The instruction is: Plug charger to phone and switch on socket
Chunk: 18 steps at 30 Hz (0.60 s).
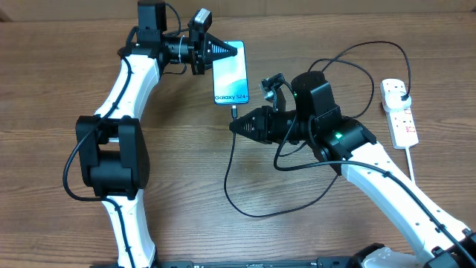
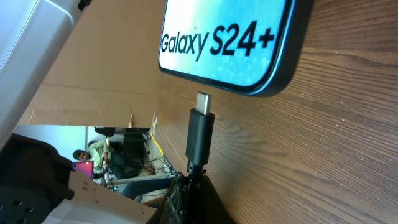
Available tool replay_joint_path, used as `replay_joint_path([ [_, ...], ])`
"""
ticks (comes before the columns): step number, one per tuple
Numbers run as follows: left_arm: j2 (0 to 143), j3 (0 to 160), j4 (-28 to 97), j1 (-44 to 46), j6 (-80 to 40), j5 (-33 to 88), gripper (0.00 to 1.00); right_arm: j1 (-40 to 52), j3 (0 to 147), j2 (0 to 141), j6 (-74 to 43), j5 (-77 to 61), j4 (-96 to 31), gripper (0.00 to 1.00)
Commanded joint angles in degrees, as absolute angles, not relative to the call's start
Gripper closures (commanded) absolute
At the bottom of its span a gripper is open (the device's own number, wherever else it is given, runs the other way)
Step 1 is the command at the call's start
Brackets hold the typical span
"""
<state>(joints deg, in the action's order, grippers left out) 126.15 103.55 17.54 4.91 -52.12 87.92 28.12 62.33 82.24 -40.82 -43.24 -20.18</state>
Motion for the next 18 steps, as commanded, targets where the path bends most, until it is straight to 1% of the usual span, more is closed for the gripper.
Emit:
replay_joint_path([
  [1, 125.99, 104.53, 17.28, 5.28, -52.36, 90.52, 0.96, 28.05, 61.87, 81.60, -40.16, -43.75, -19.57, 0.96],
  [18, 125.99, 104.53, 17.69, 5.80, -52.80, 90.45, 0.96, 28.05, 61.87, 81.60, -40.01, -43.75, -18.76, 0.96],
])
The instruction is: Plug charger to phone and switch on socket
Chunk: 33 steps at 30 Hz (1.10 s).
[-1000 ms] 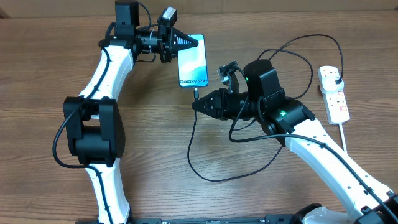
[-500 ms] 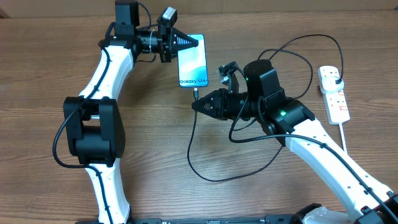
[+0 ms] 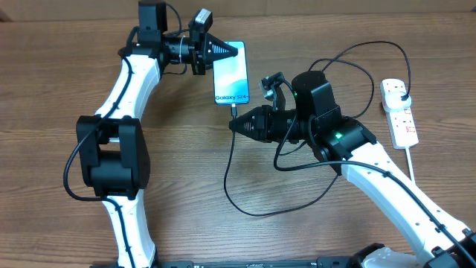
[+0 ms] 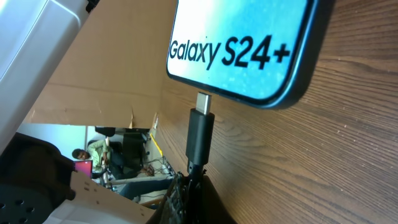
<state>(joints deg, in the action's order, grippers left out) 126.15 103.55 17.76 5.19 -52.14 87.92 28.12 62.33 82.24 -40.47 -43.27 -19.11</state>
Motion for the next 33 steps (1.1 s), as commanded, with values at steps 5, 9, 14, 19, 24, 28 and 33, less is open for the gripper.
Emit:
replay_joint_path([
  [5, 125.99, 104.51, 17.69, 5.74, -53.25, 90.26, 0.96, 28.05, 61.87, 81.60, -40.01, -43.77, -18.76, 0.96],
  [9, 125.99, 104.51, 17.72, 5.76, -53.95, 90.06, 0.96, 28.05, 61.87, 81.60, -40.01, -43.77, -18.76, 0.96],
  [14, 125.99, 104.51, 17.72, 5.76, -54.48, 89.84, 0.96, 28.05, 61.87, 81.60, -40.01, -43.77, -18.81, 0.96],
  [19, 125.99, 104.51, 17.69, 5.76, -54.46, 89.86, 0.96, 28.05, 61.87, 81.60, -39.99, -43.75, -18.76, 0.96],
  [24, 125.99, 104.51, 17.72, 5.85, -54.19, 90.15, 0.96, 27.90, 61.87, 81.60, -39.99, -43.57, -18.72, 0.96],
  [28, 125.99, 104.51, 17.72, 6.07, -53.78, 90.54, 0.96, 27.27, 61.87, 81.60, -39.99, -43.38, -18.70, 0.96],
  [33, 125.99, 104.51, 17.72, 6.07, -53.76, 90.54, 0.96, 27.14, 61.87, 81.60, -40.01, -43.35, -18.70, 0.96],
])
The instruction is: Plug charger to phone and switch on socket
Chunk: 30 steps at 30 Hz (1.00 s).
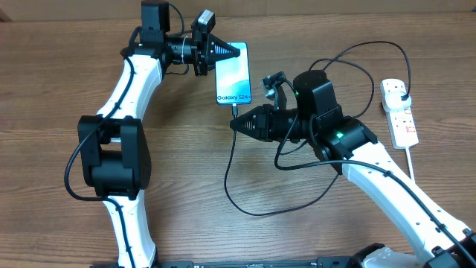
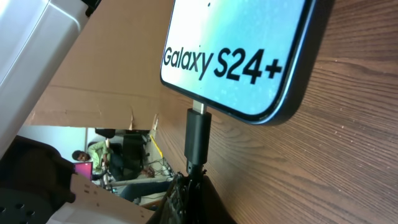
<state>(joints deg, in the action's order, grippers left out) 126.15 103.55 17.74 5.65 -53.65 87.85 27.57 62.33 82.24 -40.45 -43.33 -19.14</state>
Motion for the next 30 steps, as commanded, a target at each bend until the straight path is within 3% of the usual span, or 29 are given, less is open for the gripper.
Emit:
replay_joint_path([
  [1, 125.99, 104.51, 17.69, 6.07, -53.76, 90.54, 0.96, 27.14, 61.87, 81.60, -40.01, -43.35, -18.68, 0.96],
  [30, 125.99, 104.51, 17.72, 8.27, -51.20, 90.54, 0.96, 25.15, 61.87, 81.60, -40.23, -42.09, -17.61, 0.96],
])
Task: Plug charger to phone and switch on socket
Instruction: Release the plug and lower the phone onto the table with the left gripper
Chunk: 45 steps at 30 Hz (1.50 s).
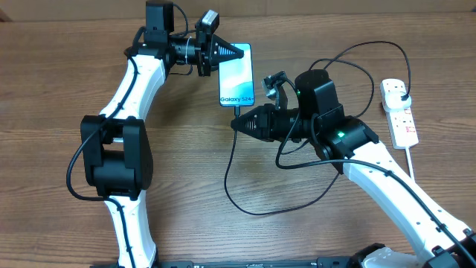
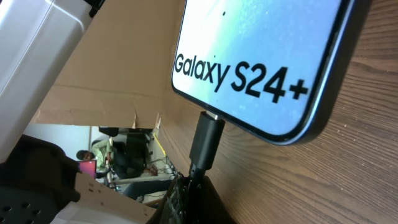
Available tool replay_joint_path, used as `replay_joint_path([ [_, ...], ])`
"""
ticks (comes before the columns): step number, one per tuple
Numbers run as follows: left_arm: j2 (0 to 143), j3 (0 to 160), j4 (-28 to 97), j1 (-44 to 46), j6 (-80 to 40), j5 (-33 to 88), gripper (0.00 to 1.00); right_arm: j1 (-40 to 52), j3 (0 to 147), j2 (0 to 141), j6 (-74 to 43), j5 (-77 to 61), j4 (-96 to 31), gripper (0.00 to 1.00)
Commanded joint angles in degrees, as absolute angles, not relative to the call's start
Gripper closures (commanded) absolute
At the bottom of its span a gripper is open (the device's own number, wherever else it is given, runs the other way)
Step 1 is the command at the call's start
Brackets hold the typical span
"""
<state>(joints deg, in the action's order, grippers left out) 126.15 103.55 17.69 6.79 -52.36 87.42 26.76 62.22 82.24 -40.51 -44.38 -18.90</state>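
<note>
The phone (image 1: 236,74) lies face up on the table, its lit screen reading "Galaxy S24+" (image 2: 261,62). My left gripper (image 1: 236,50) is shut on the phone's top left edge. The black charger plug (image 2: 208,140) stands at the middle of the phone's bottom edge, only a sliver of its metal tip showing. My right gripper (image 2: 189,186) is shut on the cable just behind the plug, pointing at the phone from below (image 1: 238,123). The white socket strip (image 1: 399,112) lies at the far right with the charger's adapter in it.
The black charger cable (image 1: 245,197) loops across the table's middle, under my right arm and over to the socket strip. A brown cardboard wall runs along the back edge. My left arm reaches along the table's left side.
The phone and my left gripper have shifted slightly right and nearer the plug. The plug's metal tip, partly showing before, is now almost wholly inside the phone's bottom edge.
The plug first stood a short way below the phone's bottom edge, its metal tip bare. Then the tip touched the edge, then went partly in. Now it is nearly seated, with the right gripper shut on the cable throughout and the left on the phone.
</note>
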Motion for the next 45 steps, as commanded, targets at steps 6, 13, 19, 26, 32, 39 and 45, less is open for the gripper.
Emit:
replay_joint_path([
  [6, 125.99, 104.51, 17.72, 8.27, -51.20, 90.54, 0.96, 25.10, 61.87, 81.60, -40.23, -42.09, -17.65, 0.96],
  [13, 125.99, 104.51, 17.67, 8.27, -51.16, 90.54, 0.96, 25.10, 61.87, 81.60, -40.18, -42.48, -18.26, 0.95],
  [19, 125.99, 104.51, 17.26, 7.57, -48.31, 90.15, 0.96, 25.10, 61.87, 81.60, -38.41, -43.05, -20.40, 0.75],
  [26, 125.99, 104.27, 17.32, 6.00, -38.89, 89.21, 0.96, 25.08, 61.87, 81.60, -37.39, -43.59, -21.56, 0.55],
  [32, 126.02, 104.22, 24.38, 5.74, -28.03, 86.32, 0.96, 22.74, 61.89, 81.60, -35.42, -43.55, -23.83, 0.44],
  [39, 126.02, 104.20, 45.23, 5.82, -19.99, 59.77, 0.96, 17.26, 61.89, 81.60, -32.42, -41.50, -31.42, 0.44],
  [45, 126.02, 104.20, 56.42, 6.44, -10.20, 43.46, 0.96, 16.43, 61.87, 81.60, -32.45, -34.76, -36.25, 0.41],
])
